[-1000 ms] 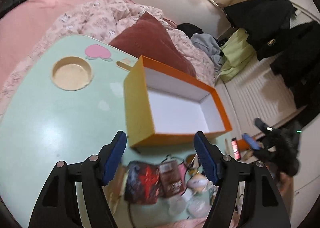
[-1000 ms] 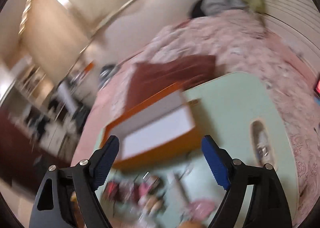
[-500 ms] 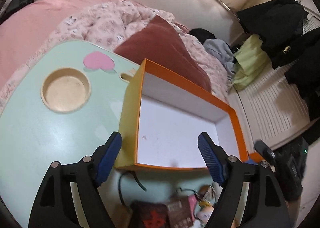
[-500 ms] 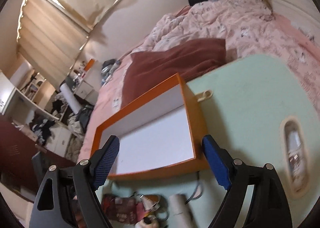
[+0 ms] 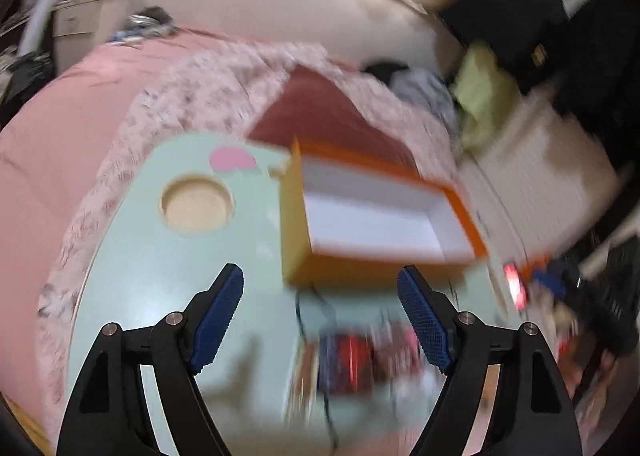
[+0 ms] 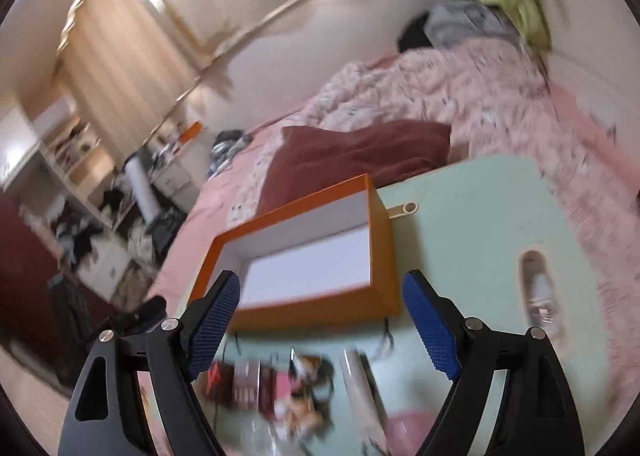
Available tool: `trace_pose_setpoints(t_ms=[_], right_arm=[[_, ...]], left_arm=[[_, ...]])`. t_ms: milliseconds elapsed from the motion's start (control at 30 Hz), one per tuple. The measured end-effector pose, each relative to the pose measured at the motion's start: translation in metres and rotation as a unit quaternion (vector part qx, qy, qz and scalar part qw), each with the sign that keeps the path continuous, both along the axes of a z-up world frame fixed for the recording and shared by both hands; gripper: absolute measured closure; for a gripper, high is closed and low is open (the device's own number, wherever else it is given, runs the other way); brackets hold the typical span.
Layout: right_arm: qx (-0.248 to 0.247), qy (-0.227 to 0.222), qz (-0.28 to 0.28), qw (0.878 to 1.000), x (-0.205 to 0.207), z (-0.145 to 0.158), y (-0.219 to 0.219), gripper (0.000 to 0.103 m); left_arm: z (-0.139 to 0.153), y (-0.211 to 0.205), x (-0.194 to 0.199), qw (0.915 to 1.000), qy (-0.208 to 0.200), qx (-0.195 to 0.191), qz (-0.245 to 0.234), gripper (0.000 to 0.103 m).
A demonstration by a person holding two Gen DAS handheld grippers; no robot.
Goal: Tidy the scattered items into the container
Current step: 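Lift the plastic bag out and lower it onto the table with the right tool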
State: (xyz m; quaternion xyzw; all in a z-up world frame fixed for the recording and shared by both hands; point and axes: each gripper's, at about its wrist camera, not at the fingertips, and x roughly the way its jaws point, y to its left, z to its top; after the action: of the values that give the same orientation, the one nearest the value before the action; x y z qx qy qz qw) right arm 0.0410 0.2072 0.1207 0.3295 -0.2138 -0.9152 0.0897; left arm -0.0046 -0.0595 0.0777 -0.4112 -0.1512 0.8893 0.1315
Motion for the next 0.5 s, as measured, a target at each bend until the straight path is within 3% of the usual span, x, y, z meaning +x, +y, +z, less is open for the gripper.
trace_pose_setpoints(t_ms=[67, 133, 167, 200, 367, 500], right_arm=[[0.032, -0.004, 0.016, 0.999, 0.029, 0.007, -0.003, 0.02], [0.076, -0.009, 0.017, 0.997, 0.06, 0.007, -0.009, 0.038], [0.093, -0.018, 0.027, 0.995, 0.073, 0.004, -0.013, 0.057], [0.106, -0.029, 0.037, 0.993, 0.084, -0.001, -0.018, 0.066], [0.11, -0.059, 0.031, 0.992, 0.129, -0.034, -0.041, 0.066], [0.134, -0.08, -0.029, 0.987, 0.143, -0.057, -0.055, 0.066]], left_arm=[[-0.008, -0.001, 0.02, 0.9992, -0.03, 0.004, -0.028, 0.024], [-0.019, 0.0, 0.039, 0.9973, -0.055, 0.018, -0.046, 0.024], [-0.023, 0.002, 0.047, 0.9969, -0.06, 0.017, -0.048, 0.024], [-0.028, 0.005, 0.056, 0.9968, -0.063, 0.008, -0.048, 0.024], [-0.036, 0.027, 0.078, 0.9972, -0.055, -0.015, -0.049, 0.024], [-0.048, 0.054, 0.08, 0.9935, -0.056, -0.08, -0.06, 0.024]])
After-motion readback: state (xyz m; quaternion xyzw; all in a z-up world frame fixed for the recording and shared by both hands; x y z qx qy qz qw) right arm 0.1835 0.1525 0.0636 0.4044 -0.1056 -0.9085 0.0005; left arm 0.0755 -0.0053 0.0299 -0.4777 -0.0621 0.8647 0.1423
